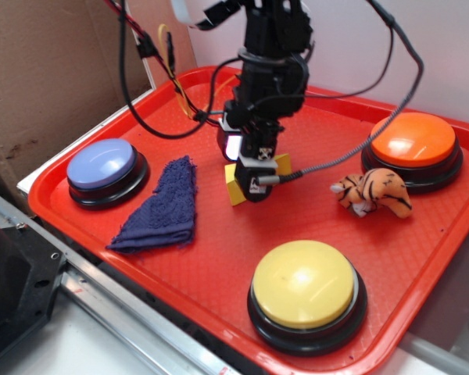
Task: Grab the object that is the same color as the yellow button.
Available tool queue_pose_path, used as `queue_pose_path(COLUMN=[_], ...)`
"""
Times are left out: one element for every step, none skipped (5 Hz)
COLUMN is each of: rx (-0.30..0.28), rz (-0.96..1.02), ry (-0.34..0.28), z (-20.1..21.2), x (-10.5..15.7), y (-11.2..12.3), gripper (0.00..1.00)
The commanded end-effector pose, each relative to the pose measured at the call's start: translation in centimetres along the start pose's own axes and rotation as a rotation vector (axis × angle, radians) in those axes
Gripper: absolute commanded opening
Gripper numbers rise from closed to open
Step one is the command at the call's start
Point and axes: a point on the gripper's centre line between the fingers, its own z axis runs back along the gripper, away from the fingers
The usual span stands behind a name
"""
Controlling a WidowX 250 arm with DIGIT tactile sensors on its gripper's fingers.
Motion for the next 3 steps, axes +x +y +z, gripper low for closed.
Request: queue_pose_path(rx=[0.038,0.02,0.023], rz=[-0.025,0.008,0.05], ry=[0.009,-0.004,-0.023], z=[-0.1,-0.2,0.6], x=[0.4,-0.1,-1.1], y=[-0.6,-0.2,0.1], gripper=[0.96,0.0,0.0])
